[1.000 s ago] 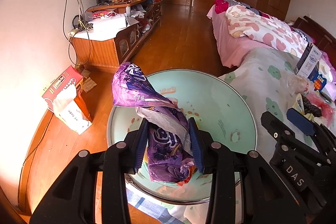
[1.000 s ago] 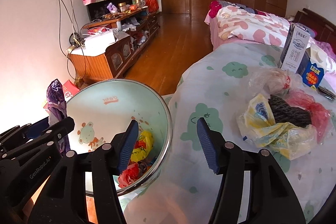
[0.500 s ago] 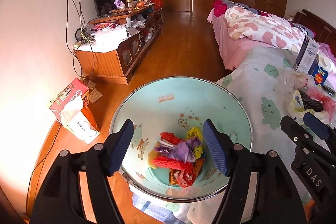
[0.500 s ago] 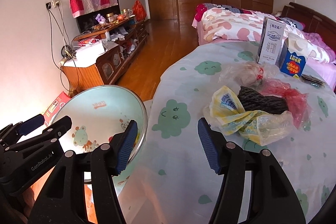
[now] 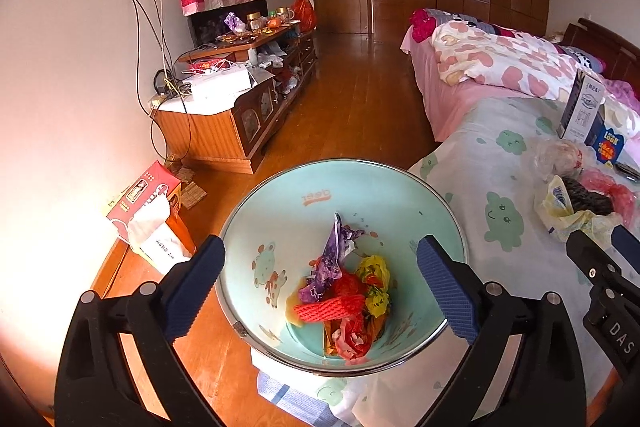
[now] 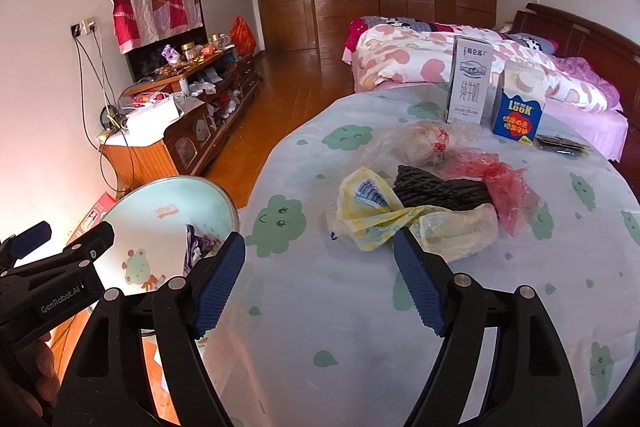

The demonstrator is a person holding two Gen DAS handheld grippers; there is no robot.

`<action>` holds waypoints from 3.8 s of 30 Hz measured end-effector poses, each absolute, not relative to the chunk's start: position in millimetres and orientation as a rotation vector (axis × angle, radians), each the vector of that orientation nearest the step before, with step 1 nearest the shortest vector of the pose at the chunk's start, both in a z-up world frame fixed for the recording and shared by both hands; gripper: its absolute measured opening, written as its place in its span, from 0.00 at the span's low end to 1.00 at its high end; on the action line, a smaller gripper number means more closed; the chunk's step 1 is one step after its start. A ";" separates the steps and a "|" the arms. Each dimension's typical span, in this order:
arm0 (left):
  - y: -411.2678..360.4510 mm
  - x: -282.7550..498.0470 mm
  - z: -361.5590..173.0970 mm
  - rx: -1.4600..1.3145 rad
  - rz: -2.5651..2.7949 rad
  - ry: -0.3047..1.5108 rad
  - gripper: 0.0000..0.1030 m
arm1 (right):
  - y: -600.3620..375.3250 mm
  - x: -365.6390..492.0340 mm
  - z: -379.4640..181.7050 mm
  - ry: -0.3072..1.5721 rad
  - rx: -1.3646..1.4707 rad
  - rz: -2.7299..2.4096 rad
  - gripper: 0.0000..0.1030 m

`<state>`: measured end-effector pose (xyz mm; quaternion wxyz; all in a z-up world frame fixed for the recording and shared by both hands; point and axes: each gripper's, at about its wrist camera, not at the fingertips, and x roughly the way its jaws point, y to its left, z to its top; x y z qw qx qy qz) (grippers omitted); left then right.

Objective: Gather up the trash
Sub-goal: 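Move both open grippers back over the remaining trash on the table, then grasp and lift the pink mesh bag with the right gripper while the left approaches the yellow-white bag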

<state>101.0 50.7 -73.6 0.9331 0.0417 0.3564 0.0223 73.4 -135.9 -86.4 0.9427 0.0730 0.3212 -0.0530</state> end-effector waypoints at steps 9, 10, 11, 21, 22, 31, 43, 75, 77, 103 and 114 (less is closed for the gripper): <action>24.4 86.2 -72.7 0.122 0.013 0.718 0.94 | -170.0 46.9 -84.0 0.633 0.168 -0.174 0.75; 21.6 84.9 -73.0 0.126 0.007 0.719 0.94 | -173.8 44.6 -83.9 0.632 0.173 -0.180 0.75; 16.5 82.6 -73.9 0.131 0.000 0.721 0.94 | -178.6 42.0 -84.2 0.632 0.179 -0.187 0.75; -18.6 61.4 -76.2 0.192 -0.066 0.709 0.94 | -220.6 16.8 -85.2 0.623 0.217 -0.252 0.75; -21.5 59.9 -76.5 0.194 -0.073 0.711 0.94 | -224.9 14.8 -85.7 0.623 0.218 -0.257 0.75; -51.4 48.1 -93.3 0.210 -0.169 0.760 0.94 | -267.4 -5.9 -93.8 0.639 0.246 -0.341 0.75; -96.4 49.7 -98.7 0.264 -0.262 0.746 0.83 | -316.6 -24.3 -104.3 0.631 0.268 -0.400 0.67; -165.8 116.3 -112.1 0.225 -0.351 0.800 0.37 | -340.6 -22.4 -120.1 0.687 0.353 -0.382 0.64; -159.8 111.1 -111.2 0.199 -0.393 0.811 0.12 | -340.6 -22.2 -119.8 0.688 0.350 -0.384 0.64; -141.0 118.0 -98.2 0.118 -0.393 0.817 0.58 | -328.2 -11.0 -88.7 0.597 0.280 -0.331 0.64; -152.9 136.4 -125.1 0.046 -0.390 0.893 0.16 | -335.3 -10.6 -95.6 0.636 0.314 -0.347 0.64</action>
